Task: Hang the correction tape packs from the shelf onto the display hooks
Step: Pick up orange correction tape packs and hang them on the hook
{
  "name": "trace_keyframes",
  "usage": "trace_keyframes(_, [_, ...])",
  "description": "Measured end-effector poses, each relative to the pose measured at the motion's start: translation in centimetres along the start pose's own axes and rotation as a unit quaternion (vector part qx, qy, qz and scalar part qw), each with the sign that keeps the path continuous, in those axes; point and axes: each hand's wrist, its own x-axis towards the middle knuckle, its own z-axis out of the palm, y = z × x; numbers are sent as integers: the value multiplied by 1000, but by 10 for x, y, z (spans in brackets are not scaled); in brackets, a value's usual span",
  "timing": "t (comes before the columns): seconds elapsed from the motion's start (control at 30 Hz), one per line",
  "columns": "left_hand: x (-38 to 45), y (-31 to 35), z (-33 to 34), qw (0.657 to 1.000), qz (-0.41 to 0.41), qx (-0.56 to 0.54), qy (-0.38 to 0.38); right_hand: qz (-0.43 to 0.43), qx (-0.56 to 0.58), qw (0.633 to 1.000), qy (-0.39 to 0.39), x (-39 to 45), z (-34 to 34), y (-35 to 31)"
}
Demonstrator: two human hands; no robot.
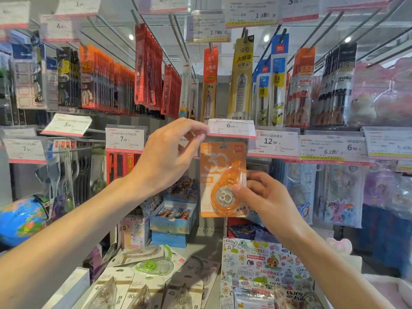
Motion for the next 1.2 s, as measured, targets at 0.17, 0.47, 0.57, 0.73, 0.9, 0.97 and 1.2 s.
trace_keyframes(0.17, [-35, -9, 19, 997, -69, -25, 2, -14, -47, 998, 43, 1, 9, 11])
trace_keyframes(0.47, [-79, -43, 93, 968, -215, -120, -34, -28, -141, 985, 93, 27, 24, 42])
trace_keyframes(0.57, [-72, -55, 110, 964, -235, -119, -39, -40, -175, 978, 110, 38, 30, 47])
trace_keyframes(0.73, [-64, -79, 133, 958, -236, -158, -31, -25, -212, 968, 132, 56, 30, 63])
trace_keyframes(0.9, [-61, -93, 153, 947, -253, -194, -31, 3, -194, 972, 130, 69, 24, 71])
trace_keyframes(0.97, [-59, -96, 157, 941, -258, -216, -23, 14, -180, 976, 122, 75, 23, 72])
trace_keyframes(1.2, [-58, -88, 147, 935, -271, -229, -22, 38, -161, 981, 96, 78, 13, 77])
